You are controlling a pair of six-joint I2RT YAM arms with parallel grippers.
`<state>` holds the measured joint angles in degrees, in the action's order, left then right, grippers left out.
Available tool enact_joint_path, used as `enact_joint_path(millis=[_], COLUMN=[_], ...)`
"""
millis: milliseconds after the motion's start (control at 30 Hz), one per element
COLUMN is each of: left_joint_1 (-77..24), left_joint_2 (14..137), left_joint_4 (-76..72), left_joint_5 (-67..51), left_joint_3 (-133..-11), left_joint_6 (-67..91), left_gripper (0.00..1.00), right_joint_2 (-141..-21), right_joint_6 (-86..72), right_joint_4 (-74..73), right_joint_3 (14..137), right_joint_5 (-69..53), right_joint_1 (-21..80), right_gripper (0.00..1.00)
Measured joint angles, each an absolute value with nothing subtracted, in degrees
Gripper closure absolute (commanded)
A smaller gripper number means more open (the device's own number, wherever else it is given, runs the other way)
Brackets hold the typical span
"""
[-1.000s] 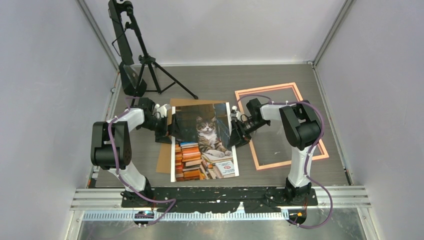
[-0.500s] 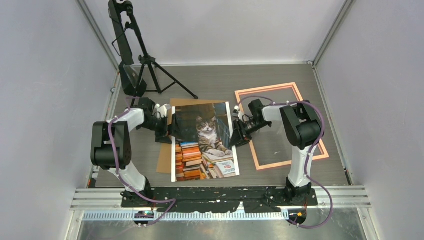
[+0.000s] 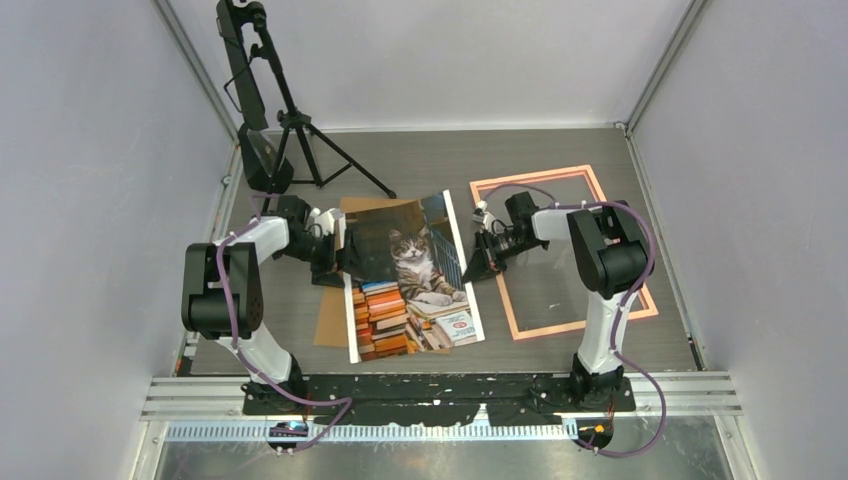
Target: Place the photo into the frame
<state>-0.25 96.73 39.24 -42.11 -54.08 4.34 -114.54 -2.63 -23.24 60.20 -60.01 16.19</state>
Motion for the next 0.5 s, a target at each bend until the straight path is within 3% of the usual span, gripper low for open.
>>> enact_joint_path(millis=[500], left_joint_1=[-0.5], left_joint_2=[91.3], left_joint_4=[38.7], left_joint_5=[-40.9], left_joint_3=[-56.3], left_joint_6=[4.3], left_gripper=[0.04], right_joint_2=[-104.1], right_joint_6=[-1.2], right_joint_4=[-28.3], right_joint_3=[65.7], right_joint_5=[-54.5], right_joint_1=[14.0], right_gripper=[0.95])
